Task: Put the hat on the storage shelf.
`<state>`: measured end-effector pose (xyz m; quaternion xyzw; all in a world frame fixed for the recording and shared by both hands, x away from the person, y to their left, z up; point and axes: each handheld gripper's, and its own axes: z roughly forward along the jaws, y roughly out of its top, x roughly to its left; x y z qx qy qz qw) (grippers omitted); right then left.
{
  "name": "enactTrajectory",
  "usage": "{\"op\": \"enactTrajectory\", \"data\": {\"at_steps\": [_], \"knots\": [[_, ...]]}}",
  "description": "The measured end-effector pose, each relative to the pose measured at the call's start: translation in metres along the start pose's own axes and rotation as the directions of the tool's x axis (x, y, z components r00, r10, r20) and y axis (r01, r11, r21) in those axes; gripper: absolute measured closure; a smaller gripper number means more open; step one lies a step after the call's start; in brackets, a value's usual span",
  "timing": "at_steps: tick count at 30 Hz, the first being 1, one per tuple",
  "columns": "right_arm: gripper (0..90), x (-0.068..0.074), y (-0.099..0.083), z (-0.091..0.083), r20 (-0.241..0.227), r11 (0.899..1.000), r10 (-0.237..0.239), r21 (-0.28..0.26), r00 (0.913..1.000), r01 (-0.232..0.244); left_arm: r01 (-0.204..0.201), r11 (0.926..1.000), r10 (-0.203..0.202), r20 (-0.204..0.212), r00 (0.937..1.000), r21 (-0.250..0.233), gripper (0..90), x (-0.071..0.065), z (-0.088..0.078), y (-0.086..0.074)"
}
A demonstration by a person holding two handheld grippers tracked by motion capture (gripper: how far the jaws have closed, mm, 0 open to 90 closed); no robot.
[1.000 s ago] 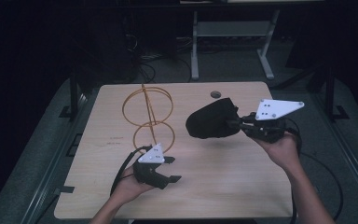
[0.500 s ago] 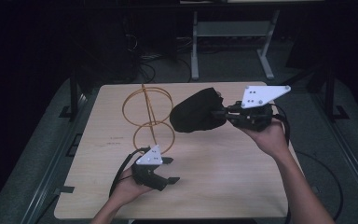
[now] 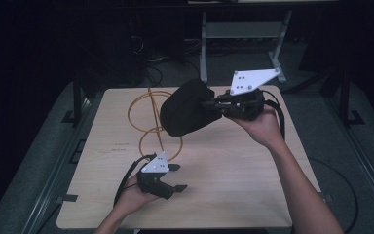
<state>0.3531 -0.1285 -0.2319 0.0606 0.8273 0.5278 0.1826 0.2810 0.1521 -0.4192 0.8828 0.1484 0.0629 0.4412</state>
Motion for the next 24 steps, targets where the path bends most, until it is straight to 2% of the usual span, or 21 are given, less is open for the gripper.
{"op": "enactTrajectory", "data": {"at_steps": [4, 8, 14, 16, 23, 24], "knots": [[87.8, -0.005, 0.012, 0.008, -0.003, 1.0, -0.01, -0.013, 1.0, 0.01, -0.003, 1.0, 0.003, -0.001, 1.0, 0.002, 29.0, 0.001, 0.001, 0.0], [87.8, -0.011, 0.023, 0.016, -0.012, 1.0, -0.007, -0.023, 0.9999, 0.007, -0.014, 0.9999, 0.014, -0.003, 0.9999, 0.001, 29.0, 0.001, 0.002, 0.0], [87.8, -0.021, 0.037, 0.032, -0.03, 1.0, 0.011, -0.027, 0.9995, -0.012, -0.009, 1.0, 0.009, -0.002, 1.0, 0.0, 28.7, 0.002, 0.003, 0.0], [87.8, -0.024, 0.042, 0.038, -0.028, 1.0, 0.003, -0.027, 0.9996, -0.004, -0.014, 0.9999, 0.014, 0.001, 0.9999, 0.002, 28.2, 0.003, 0.003, 0.0], [87.8, -0.028, 0.054, 0.059, -0.048, 1.0, 0.018, -0.006, 0.9987, -0.019, -0.004, 1.0, 0.004, 0.001, 1.0, -0.005, 27.8, 0.004, 0.003, -0.001], [87.8, -0.031, 0.056, 0.067, -0.05, 1.0, 0.023, 0.003, 0.9985, -0.023, -0.005, 1.0, 0.005, 0.002, 1.0, -0.004, 27.7, 0.004, 0.003, -0.001]]}}
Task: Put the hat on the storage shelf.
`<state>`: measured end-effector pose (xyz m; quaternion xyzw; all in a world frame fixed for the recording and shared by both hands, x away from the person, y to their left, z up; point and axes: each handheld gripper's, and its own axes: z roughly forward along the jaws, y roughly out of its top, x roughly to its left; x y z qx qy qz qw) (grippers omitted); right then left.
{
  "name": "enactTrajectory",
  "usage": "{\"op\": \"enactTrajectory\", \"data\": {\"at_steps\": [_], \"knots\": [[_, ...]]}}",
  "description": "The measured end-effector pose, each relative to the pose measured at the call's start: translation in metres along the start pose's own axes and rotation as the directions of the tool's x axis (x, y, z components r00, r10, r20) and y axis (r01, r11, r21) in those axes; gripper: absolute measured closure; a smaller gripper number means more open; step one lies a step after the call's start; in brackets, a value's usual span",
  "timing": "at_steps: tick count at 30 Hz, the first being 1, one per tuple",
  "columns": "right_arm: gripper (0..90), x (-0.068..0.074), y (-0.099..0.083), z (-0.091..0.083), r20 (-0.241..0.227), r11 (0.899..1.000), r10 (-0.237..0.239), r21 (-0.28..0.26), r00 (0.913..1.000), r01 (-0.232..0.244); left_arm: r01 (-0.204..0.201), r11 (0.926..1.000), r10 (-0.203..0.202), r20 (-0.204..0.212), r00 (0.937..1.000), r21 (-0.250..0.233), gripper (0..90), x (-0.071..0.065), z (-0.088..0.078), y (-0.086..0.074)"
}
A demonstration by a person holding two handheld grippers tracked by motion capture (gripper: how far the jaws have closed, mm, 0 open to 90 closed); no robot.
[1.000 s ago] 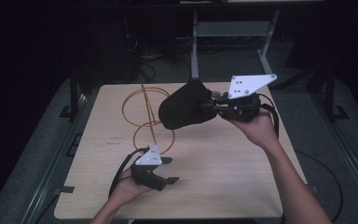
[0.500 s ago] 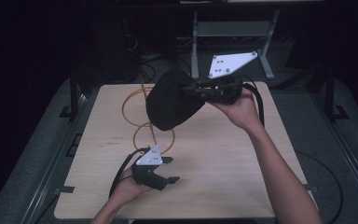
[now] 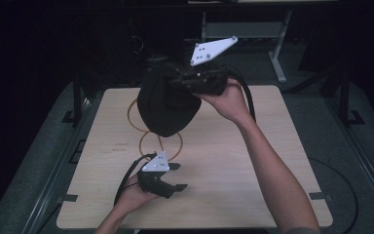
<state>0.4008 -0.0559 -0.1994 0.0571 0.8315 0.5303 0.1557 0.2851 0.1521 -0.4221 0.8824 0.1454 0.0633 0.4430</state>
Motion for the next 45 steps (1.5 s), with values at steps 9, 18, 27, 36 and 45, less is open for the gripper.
{"op": "enactTrajectory", "data": {"at_steps": [9, 18, 27, 36, 45], "knots": [[87.7, -0.013, 0.003, 0.031, -0.031, 0.997, 0.07, 0.016, 0.997, -0.07, -0.008, 0.9999, 0.008, 0.003, 1.0, 0.013, 27.6, 0.0, 0.003, -0.001], [87.3, -0.022, 0.001, 0.055, -0.054, 0.991, 0.137, 0.013, 0.9891, -0.136, -0.026, 0.9994, 0.026, 0.004, 0.9997, 0.025, 27.6, -0.001, 0.005, 0.0], [87.0, -0.029, 0.01, 0.07, -0.066, 0.985, 0.167, 0.043, 0.9837, -0.165, -0.023, 0.9996, 0.022, 0.01, 0.9997, 0.014, 27.6, -0.003, 0.006, 0.0], [86.9, -0.031, 0.02, 0.082, -0.072, 0.982, 0.184, 0.064, 0.9802, -0.18, -0.007, 0.9999, 0.007, 0.015, 0.9999, 0.007, 27.6, -0.003, 0.005, 0.001], [86.6, -0.027, 0.023, 0.11, -0.07, 0.974, 0.212, 0.091, 0.9748, -0.206, -0.02, 0.9998, 0.02, 0.016, 0.9997, 0.004, 27.7, -0.003, 0.004, 0.001]]}}
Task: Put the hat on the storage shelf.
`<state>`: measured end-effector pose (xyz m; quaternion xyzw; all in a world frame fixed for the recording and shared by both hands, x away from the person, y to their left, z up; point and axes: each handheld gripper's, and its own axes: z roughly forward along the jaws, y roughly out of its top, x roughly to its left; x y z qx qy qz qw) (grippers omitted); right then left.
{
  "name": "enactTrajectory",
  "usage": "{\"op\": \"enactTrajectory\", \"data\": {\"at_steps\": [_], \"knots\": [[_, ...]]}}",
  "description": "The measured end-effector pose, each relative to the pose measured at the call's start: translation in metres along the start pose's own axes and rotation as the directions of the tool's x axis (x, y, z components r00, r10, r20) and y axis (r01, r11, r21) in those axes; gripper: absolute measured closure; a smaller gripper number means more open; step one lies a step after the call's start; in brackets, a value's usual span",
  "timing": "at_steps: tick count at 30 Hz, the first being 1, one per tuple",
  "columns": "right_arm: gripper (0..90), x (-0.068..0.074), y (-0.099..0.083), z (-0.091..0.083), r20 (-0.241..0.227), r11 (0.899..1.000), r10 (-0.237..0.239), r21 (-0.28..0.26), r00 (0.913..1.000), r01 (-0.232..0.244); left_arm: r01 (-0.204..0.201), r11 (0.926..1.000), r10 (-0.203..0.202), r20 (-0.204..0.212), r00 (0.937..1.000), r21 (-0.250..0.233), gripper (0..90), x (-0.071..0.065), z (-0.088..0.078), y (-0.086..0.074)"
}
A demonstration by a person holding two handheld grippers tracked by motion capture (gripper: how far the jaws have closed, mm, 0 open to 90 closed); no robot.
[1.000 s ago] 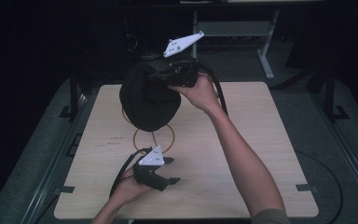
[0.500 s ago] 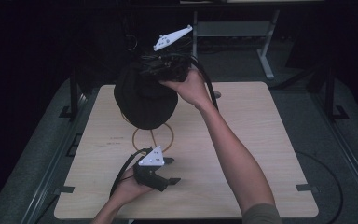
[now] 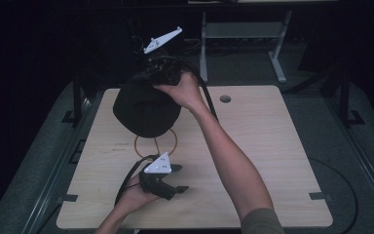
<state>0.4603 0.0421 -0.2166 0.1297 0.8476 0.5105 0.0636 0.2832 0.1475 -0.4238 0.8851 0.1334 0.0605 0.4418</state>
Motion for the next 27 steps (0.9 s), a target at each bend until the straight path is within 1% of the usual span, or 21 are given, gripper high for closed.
{"op": "enactTrajectory", "data": {"at_steps": [1, 2, 3, 5, 7, 8, 9, 11, 12, 13, 16, 17, 22, 23, 26, 27], "knots": [[86.3, 0.0, 0.0, 0.003, -0.011, 1.0, 0.002, -0.005, 0.9999, -0.003, -0.007, 1.0, 0.007, -0.001, 1.0, 0.005, 27.6, 0.001, -0.001, 0.0], [85.0, -0.001, 0.0, 0.004, -0.02, 1.0, 0.004, -0.001, 0.9998, -0.004, -0.002, 1.0, 0.002, 0.001, 1.0, -0.001, 27.6, 0.001, -0.001, 0.0], [82.6, -0.001, 0.0, 0.005, -0.02, 1.0, 0.008, -0.006, 0.9998, -0.008, -0.004, 1.0, 0.004, 0.0, 1.0, 0.0, 27.6, 0.001, -0.002, 0.0], [77.9, -0.003, -0.002, 0.005, -0.039, 1.0, 0.025, -0.01, 0.9989, -0.025, 0.0, 1.0, 0.0, 0.0, 1.0, -0.005, 27.6, 0.001, -0.002, -0.001], [70.4, -0.004, -0.003, 0.004, -0.03, 0.999, 0.035, -0.018, 0.9989, -0.036, 0.002, 1.0, -0.002, -0.002, 1.0, -0.004, 27.6, 0.001, -0.003, -0.001], [67.0, -0.005, -0.004, 0.003, -0.035, 0.999, 0.039, -0.024, 0.9986, -0.039, -0.001, 1.0, 0.001, -0.002, 1.0, -0.001, 27.5, 0.002, -0.003, -0.001], [64.0, -0.004, -0.004, 0.002, -0.023, 0.999, 0.046, -0.027, 0.9987, -0.047, -0.002, 1.0, 0.002, -0.003, 1.0, -0.001, 27.5, 0.001, -0.003, 0.0], [64.6, -0.005, -0.004, 0.001, -0.022, 0.999, 0.049, -0.023, 0.9986, -0.049, -0.008, 1.0, 0.008, -0.004, 1.0, 0.002, 27.5, 0.001, -0.002, 0.0], [64.9, -0.005, -0.005, 0.0, -0.026, 0.998, 0.056, -0.019, 0.9981, -0.056, -0.004, 1.0, 0.004, -0.002, 1.0, 0.0, 27.4, 0.001, -0.002, 0.0], [64.8, -0.006, -0.006, 0.0, -0.023, 0.999, 0.047, -0.016, 0.9987, -0.047, -0.006, 1.0, 0.006, -0.002, 1.0, 0.001, 27.5, 0.0, -0.001, 0.0], [63.2, -0.007, -0.011, -0.002, -0.024, 0.999, 0.052, -0.014, 0.9983, -0.053, -0.006, 1.0, 0.006, -0.003, 1.0, 0.002, 27.4, 0.0, -0.001, 0.0], [62.6, -0.007, -0.013, -0.003, -0.022, 0.998, 0.054, -0.015, 0.9983, -0.055, -0.013, 0.9999, 0.013, -0.005, 0.9999, 0.001, 27.4, 0.0, -0.001, 0.0], [57.1, -0.012, -0.025, -0.012, -0.028, 0.998, 0.061, -0.023, 0.9977, -0.062, -0.012, 0.9999, 0.012, -0.007, 0.9999, -0.001, 27.1, -0.001, -0.002, 0.0], [56.4, -0.012, -0.027, -0.014, -0.028, 0.997, 0.073, -0.029, 0.997, -0.073, -0.011, 0.9999, 0.011, -0.007, 0.9999, -0.001, 27.0, -0.001, -0.002, 0.0], [53.6, -0.014, -0.034, -0.02, -0.03, 0.996, 0.082, -0.031, 0.9962, -0.082, -0.016, 0.9999, 0.016, -0.009, 0.9998, 0.003, 26.8, 0.0, -0.001, 0.0], [52.9, -0.015, -0.036, -0.022, -0.029, 0.996, 0.078, -0.035, 0.9965, -0.079, -0.014, 0.9999, 0.014, -0.008, 0.9999, 0.002, 26.6, 0.0, -0.001, 0.0]]}}
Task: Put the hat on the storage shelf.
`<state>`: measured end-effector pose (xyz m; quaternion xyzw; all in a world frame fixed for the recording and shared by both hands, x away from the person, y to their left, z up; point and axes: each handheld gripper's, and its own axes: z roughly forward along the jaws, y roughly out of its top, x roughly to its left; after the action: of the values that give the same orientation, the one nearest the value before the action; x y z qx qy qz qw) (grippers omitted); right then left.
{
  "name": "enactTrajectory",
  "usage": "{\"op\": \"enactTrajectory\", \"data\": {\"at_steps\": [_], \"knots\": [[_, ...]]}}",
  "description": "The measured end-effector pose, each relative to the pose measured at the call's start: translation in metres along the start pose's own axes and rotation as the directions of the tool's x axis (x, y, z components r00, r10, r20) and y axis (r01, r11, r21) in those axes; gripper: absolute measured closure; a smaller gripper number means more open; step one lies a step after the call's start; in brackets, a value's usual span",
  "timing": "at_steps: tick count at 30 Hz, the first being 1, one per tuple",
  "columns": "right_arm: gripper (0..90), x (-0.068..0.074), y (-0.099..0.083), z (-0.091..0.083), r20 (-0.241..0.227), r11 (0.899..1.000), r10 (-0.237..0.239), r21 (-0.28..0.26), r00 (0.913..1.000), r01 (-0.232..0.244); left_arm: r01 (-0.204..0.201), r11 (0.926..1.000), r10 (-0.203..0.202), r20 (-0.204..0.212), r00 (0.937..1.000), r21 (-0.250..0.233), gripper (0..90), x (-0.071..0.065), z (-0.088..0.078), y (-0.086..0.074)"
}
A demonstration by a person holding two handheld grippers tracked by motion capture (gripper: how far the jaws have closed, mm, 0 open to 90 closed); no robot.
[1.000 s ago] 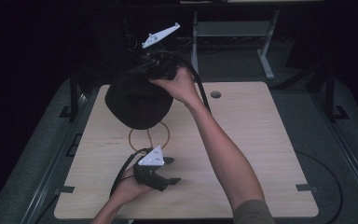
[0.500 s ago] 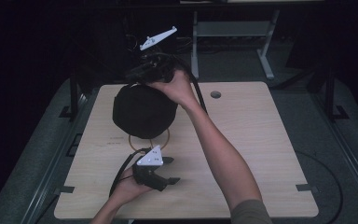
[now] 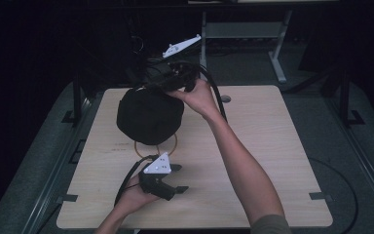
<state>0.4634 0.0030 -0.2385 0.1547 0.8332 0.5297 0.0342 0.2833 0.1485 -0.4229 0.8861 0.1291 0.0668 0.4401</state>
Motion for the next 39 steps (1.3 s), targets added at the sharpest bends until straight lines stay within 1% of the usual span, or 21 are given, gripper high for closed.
{"op": "enactTrajectory", "data": {"at_steps": [1, 6, 7, 12, 14, 16, 18, 21, 23, 28, 29, 34, 35, 39], "knots": [[51.7, 0.0, -0.002, -0.002, -0.001, 1.0, 0.014, 0.007, 0.9999, -0.014, 0.0, 1.0, 0.0, 0.001, 1.0, 0.001, 26.4, 0.0, 0.0, 0.0], [47.0, -0.002, -0.014, -0.015, 0.014, 1.0, 0.018, 0.015, 0.9997, -0.018, 0.003, 1.0, -0.003, 0.002, 1.0, 0.004, 25.0, -0.002, 0.0, 0.0], [46.8, -0.002, -0.016, -0.018, 0.014, 1.0, 0.022, 0.015, 0.9997, -0.022, 0.0, 1.0, 0.0, 0.004, 1.0, -0.002, 24.9, -0.002, 0.0, 0.0], [44.3, -0.004, -0.026, -0.032, 0.029, 0.999, 0.044, 0.007, 0.9986, -0.044, 0.011, 0.9999, -0.011, 0.0, 0.9999, -0.009, 24.7, -0.002, -0.001, -0.001], [43.6, -0.005, -0.03, -0.037, 0.034, 0.999, 0.052, 0.007, 0.9981, -0.053, 0.008, 0.9999, -0.008, -0.005, 1.0, -0.007, 24.5, -0.001, -0.001, -0.001], [43.0, -0.007, -0.036, -0.042, 0.036, 0.998, 0.058, 0.001, 0.9977, -0.058, 0.013, 0.9999, -0.014, -0.006, 0.9999, -0.009, 24.0, -0.001, -0.001, -0.001], [42.3, -0.007, -0.041, -0.047, 0.044, 0.998, 0.067, 0.006, 0.9968, -0.067, 0.016, 0.9998, -0.016, -0.005, 0.9999, -0.009, 23.9, 0.0, -0.001, -0.001], [41.3, -0.01, -0.05, -0.055, 0.052, 0.997, 0.077, 0.007, 0.9957, -0.078, 0.003, 1.0, -0.003, -0.007, 1.0, 0.0, 23.7, -0.001, 0.0, -0.001], [40.9, -0.011, -0.055, -0.06, 0.06, 0.997, 0.081, 0.003, 0.9949, -0.081, 0.01, 1.0, -0.01, -0.004, 0.9999, 0.0, 23.4, -0.002, 0.0, -0.001], [39.7, -0.014, -0.07, -0.074, 0.084, 0.995, 0.098, 0.008, 0.9916, -0.099, 0.008, 1.0, -0.008, -0.005, 1.0, 0.001, 22.8, -0.002, 0.0, -0.001], [39.6, -0.015, -0.073, -0.077, 0.088, 0.994, 0.105, 0.008, 0.9906, -0.106, -0.002, 1.0, 0.002, -0.008, 1.0, 0.001, 22.7, -0.001, 0.0, -0.001], [38.6, -0.017, -0.086, -0.09, 0.11, 0.993, 0.116, 0.01, 0.9871, -0.118, 0.007, 1.0, -0.007, -0.007, 1.0, 0.003, 22.3, -0.001, 0.001, -0.002], [38.6, -0.017, -0.088, -0.093, 0.116, 0.994, 0.108, 0.015, 0.9874, -0.11, 0.008, 1.0, -0.008, -0.008, 0.9999, 0.004, 22.2, -0.001, 0.001, -0.002], [38.4, -0.017, -0.097, -0.101, 0.126, 0.992, 0.125, 0.013, 0.984, -0.128, 0.007, 1.0, -0.007, -0.01, 0.9999, 0.003, 21.9, -0.001, 0.001, -0.002]]}}
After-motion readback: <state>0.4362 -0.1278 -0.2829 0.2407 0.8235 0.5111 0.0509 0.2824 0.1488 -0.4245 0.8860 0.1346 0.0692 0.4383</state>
